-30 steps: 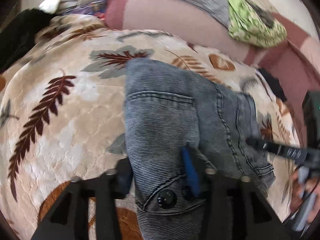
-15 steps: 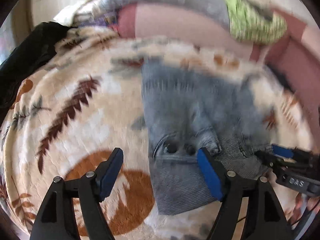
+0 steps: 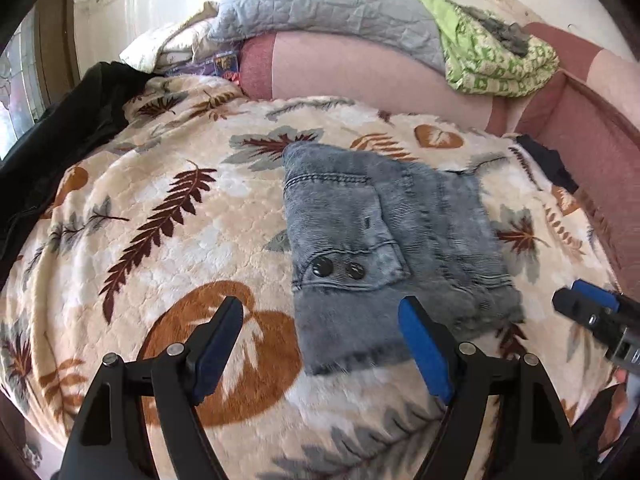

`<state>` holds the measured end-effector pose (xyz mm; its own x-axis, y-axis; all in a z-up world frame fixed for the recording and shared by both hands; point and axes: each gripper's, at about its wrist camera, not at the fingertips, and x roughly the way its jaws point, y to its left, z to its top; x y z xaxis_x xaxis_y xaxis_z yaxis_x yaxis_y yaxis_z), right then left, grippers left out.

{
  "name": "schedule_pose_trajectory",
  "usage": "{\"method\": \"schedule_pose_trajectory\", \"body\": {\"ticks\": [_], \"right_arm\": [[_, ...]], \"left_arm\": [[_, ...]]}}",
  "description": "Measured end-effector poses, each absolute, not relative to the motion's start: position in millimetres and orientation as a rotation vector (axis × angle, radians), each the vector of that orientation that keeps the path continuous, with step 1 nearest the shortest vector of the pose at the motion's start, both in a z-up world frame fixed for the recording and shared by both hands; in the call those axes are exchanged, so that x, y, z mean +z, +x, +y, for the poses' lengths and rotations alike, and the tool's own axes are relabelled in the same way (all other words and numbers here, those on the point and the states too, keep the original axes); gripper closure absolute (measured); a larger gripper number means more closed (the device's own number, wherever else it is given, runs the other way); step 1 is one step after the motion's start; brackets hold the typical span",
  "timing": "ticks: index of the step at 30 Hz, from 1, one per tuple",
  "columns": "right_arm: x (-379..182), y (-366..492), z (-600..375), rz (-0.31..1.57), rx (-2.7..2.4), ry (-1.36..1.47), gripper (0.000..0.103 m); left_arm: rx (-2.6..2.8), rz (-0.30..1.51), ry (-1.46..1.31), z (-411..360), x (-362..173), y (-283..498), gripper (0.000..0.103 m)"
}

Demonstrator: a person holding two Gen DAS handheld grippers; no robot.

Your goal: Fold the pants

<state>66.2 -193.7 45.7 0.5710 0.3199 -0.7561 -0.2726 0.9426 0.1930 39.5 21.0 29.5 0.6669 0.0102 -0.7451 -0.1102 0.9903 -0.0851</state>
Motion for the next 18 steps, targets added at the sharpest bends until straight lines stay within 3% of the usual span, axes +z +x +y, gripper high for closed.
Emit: {"method": "schedule_pose_trajectory", "body": {"ticks": [18], "right_arm": [[61.4,22.7,-202.7,0.809,0.373,-0.076,0.009]], "left_arm": [[0.131,0.759,-0.090,-14.0,67.3,-7.5,0.014]]}}
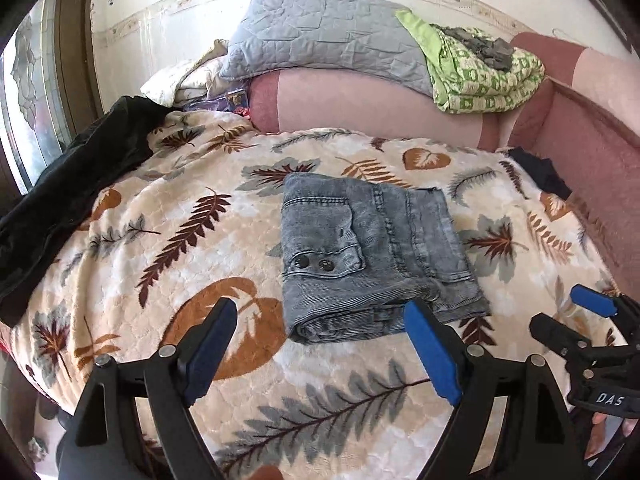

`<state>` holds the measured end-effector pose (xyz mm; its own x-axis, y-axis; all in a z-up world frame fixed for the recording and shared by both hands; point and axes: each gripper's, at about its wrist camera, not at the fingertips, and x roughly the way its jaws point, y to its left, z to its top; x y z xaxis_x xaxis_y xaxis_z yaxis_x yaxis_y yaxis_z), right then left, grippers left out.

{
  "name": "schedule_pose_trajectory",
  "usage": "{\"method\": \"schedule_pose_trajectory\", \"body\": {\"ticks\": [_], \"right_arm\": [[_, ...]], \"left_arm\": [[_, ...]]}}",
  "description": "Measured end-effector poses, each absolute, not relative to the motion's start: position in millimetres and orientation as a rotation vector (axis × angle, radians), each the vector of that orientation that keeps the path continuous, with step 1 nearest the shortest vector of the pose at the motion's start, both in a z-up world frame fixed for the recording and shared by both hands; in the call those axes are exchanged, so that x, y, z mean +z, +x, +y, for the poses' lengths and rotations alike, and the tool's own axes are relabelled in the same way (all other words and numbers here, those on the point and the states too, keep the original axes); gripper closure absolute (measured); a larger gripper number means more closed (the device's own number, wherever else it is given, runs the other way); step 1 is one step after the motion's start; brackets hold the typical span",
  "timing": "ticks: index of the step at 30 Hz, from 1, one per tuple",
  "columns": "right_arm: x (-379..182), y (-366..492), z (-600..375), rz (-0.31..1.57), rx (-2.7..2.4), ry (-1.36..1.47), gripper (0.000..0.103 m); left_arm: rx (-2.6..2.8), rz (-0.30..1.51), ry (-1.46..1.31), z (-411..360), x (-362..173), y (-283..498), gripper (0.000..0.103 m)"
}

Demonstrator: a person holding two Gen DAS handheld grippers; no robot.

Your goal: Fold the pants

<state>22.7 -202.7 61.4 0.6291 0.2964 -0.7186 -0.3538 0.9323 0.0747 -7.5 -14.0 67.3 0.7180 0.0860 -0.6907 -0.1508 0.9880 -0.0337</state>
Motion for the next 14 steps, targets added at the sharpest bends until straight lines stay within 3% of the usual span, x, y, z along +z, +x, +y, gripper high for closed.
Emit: {"method": "schedule_pose_trajectory", "body": {"ticks": [4,14], "right_arm": [[65.9,27.4,-202.4,0.814,0.377,-0.107,0.009],[69.0,33.8,-199.2,0.838,0.385,-0.104,0.008]], "left_arm": [[0.117,0.760,-0.115,-16.4,71.1,-4.3,0.006],[0.115,0.746,-0.073,-19.8,75.7,9.6,0.004]]}}
